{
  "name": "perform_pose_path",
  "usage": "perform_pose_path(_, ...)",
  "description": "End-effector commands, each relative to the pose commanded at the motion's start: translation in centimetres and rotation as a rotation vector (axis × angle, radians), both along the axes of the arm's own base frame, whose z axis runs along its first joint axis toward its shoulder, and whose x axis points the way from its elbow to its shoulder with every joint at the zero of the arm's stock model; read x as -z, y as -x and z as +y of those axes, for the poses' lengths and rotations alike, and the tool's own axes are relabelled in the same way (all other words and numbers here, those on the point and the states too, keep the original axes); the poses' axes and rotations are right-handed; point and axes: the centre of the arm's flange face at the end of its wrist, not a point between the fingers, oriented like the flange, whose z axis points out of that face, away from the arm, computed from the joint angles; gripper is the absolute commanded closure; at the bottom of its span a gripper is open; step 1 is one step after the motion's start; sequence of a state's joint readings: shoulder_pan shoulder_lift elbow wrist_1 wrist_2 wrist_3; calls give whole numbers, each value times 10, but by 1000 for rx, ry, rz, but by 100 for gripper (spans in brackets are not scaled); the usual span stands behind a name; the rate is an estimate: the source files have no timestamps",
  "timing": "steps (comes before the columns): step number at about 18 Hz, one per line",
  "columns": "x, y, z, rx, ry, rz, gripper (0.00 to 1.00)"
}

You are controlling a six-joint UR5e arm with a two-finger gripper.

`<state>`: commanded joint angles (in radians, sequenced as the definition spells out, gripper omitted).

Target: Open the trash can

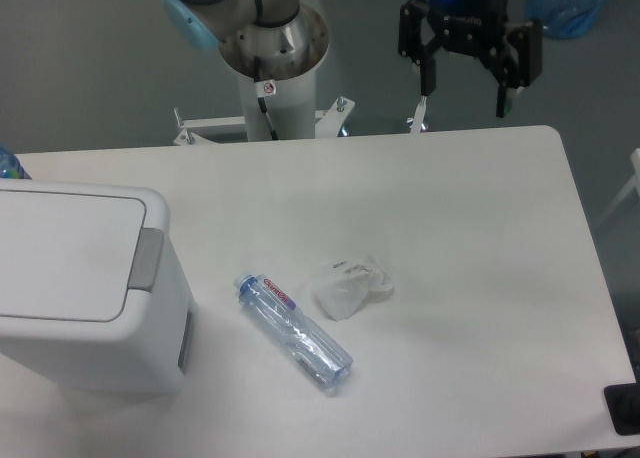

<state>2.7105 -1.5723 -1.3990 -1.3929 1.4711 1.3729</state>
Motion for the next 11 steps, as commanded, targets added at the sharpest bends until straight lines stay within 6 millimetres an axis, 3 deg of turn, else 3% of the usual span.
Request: perform_pose_path(11,9,3,7,-56,-19,-26,0)
